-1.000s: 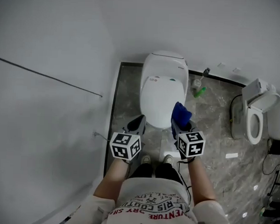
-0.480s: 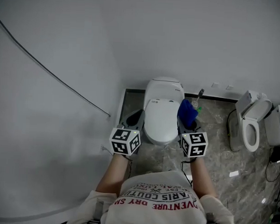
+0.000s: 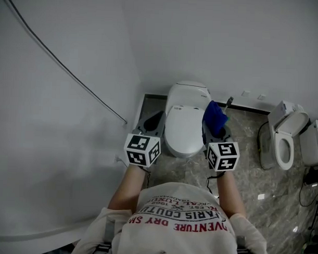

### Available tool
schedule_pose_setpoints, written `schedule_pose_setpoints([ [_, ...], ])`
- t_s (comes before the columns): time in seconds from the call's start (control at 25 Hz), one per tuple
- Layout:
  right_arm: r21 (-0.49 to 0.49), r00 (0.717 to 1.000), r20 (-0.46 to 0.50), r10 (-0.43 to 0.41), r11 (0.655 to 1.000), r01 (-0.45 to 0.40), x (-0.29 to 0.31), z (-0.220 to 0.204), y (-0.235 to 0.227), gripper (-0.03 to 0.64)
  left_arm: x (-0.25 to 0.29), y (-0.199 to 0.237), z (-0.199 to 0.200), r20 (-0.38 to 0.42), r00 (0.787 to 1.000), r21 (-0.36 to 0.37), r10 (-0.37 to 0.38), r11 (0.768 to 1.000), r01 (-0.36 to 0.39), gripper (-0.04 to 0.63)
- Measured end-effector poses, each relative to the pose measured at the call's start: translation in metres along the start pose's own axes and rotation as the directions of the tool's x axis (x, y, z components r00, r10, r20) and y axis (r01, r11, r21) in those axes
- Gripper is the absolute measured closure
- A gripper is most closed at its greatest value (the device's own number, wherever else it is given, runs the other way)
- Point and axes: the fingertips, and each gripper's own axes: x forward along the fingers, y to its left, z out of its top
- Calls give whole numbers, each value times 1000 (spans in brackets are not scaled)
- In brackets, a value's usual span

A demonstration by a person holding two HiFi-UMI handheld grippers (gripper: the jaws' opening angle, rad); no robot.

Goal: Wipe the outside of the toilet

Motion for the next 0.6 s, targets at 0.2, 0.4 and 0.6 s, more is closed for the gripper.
schedule_pose_setpoints([
  [0.2,16,1000,-1,0,1000,0,-2,-3,3,545,-1,-2,2,2,1000,21,0,1000,0,588],
  [0.4,26,1000,1,-3,1000,3,0,-8,1,545,2,-2,-4,-4,1000,27,-3,1000,3,588],
  [0.6,43,1000,-4,-10,999,10,4,-10,-5,545,9,-3,-2,-8,1000,31,-10,999,10,588],
])
